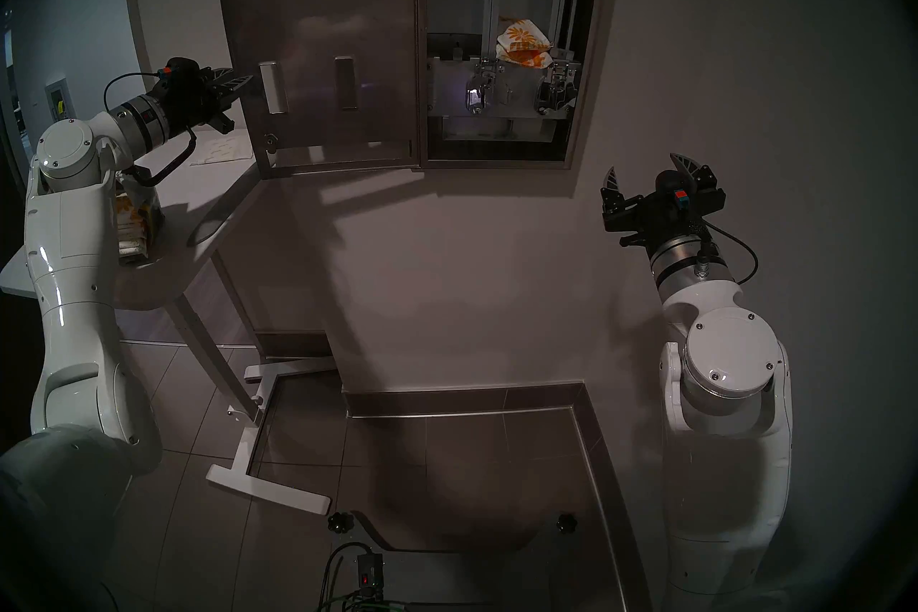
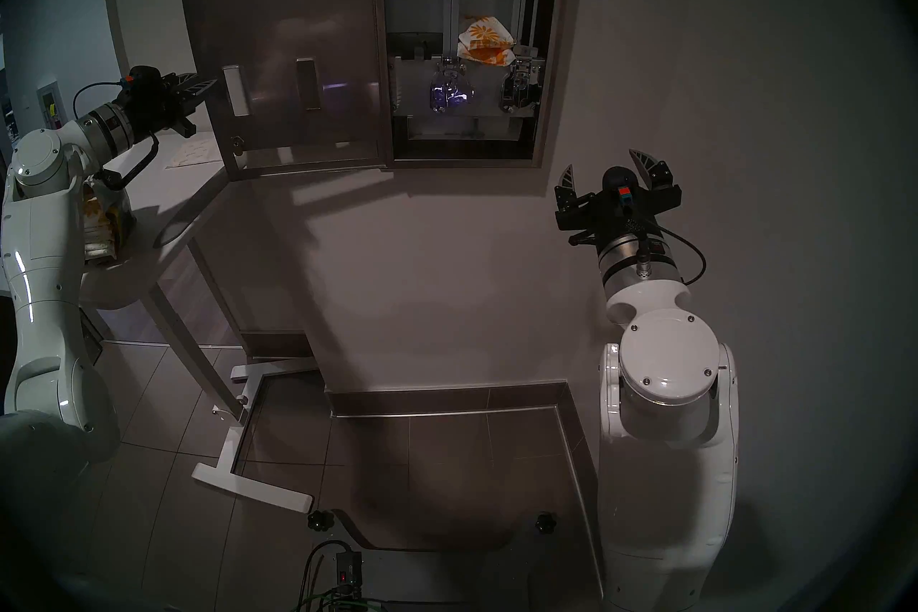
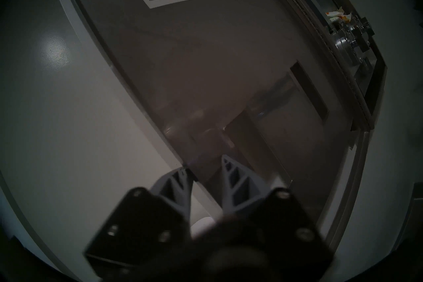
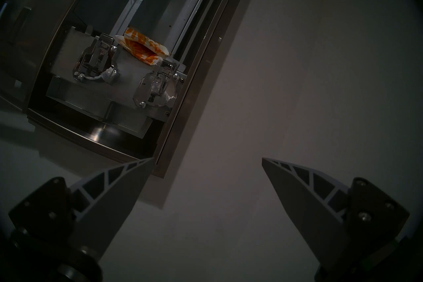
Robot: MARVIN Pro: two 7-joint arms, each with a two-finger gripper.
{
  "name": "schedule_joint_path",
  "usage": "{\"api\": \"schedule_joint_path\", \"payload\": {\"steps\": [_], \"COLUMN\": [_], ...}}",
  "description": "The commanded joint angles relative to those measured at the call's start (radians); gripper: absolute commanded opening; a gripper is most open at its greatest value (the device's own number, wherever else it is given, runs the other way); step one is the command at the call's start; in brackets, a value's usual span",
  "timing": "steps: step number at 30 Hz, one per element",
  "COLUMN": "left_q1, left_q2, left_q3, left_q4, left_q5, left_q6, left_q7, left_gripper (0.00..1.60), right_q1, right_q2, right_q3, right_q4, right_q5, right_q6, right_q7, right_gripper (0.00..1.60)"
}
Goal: Open the dispenser door, put the pads inside, close the door
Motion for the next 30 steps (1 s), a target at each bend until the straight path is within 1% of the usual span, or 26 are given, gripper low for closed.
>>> {"api": "schedule_joint_path", "payload": {"steps": [1,7,9,10,12,16,17,19,20,21,22,23,24,25,27,28,29,30], "left_q1": [0.035,0.074,0.076,0.09,0.088,0.124,0.117,0.135,0.135,0.151,0.145,0.157,0.156,0.165,0.173,0.184,0.183,0.189], "left_q2": [-0.056,-0.085,-0.092,-0.097,-0.103,-0.127,-0.127,-0.14,-0.142,-0.15,-0.142,-0.156,-0.15,-0.162,-0.167,-0.171,-0.172,-0.174], "left_q3": [0.008,-0.004,-0.007,-0.012,-0.009,-0.018,-0.011,-0.016,-0.014,-0.019,-0.009,-0.016,-0.009,-0.015,-0.017,-0.021,-0.019,-0.02], "left_q4": [-0.114,-0.179,-0.185,-0.208,-0.199,-0.254,-0.235,-0.267,-0.261,-0.293,-0.268,-0.298,-0.284,-0.306,-0.316,-0.337,-0.324,-0.331], "left_q5": [-0.069,-0.1,-0.116,-0.118,-0.136,-0.16,-0.172,-0.181,-0.188,-0.192,-0.204,-0.205,-0.217,-0.221,-0.238,-0.244,-0.255,-0.262], "left_q6": [0.003,0.018,0.021,0.028,0.023,0.044,0.04,0.05,0.048,0.058,0.052,0.058,0.056,0.062,0.067,0.072,0.071,0.074], "left_q7": [-0.061,-0.085,-0.097,-0.098,-0.116,-0.134,-0.139,-0.151,-0.156,-0.158,-0.156,-0.168,-0.164,-0.177,-0.185,-0.188,-0.193,-0.196], "left_gripper": [0.0,0.0,0.0,0.0,0.0,0.0,0.0,0.0,0.0,0.0,0.0,0.0,0.0,0.0,0.0,0.0,0.0,0.0], "right_q1": [0.006,0.006,0.006,0.006,0.006,0.006,0.006,0.006,0.006,0.006,0.006,0.006,0.006,0.006,0.006,0.006,0.006,0.006], "right_q2": [0.002,0.002,0.002,0.002,0.002,0.001,0.001,0.001,0.001,0.001,0.001,0.001,0.001,0.001,0.001,0.001,0.001,0.001], "right_q3": [0.001,0.001,0.001,0.001,0.001,0.001,0.001,0.001,0.001,0.001,0.001,0.001,0.001,0.001,0.001,0.001,0.001,0.001], "right_q4": [-0.012,-0.011,-0.011,-0.011,-0.011,-0.01,-0.01,-0.009,-0.009,-0.009,-0.009,-0.009,-0.009,-0.008,-0.008,-0.008,-0.008,-0.007], "right_q5": [-0.001,-0.001,-0.001,-0.001,-0.001,-0.001,-0.001,-0.001,-0.001,-0.001,-0.001,-0.001,-0.001,0.0,0.0,0.0,0.0,0.0], "right_q6": [-0.003,-0.003,-0.003,-0.003,-0.003,-0.003,-0.003,-0.003,-0.003,-0.003,-0.003,-0.003,-0.003,-0.003,-0.003,-0.003,-0.003,-0.003], "right_q7": [-0.001,-0.001,-0.001,-0.001,-0.001,-0.001,-0.001,-0.001,-0.002,-0.002,-0.002,-0.002,-0.002,-0.002,-0.002,-0.002,-0.002,-0.002], "right_gripper": [1.6,1.6,1.6,1.6,1.6,1.6,1.6,1.6,1.6,1.6,1.6,1.6,1.6,1.6,1.6,1.6,1.6,1.6]}}
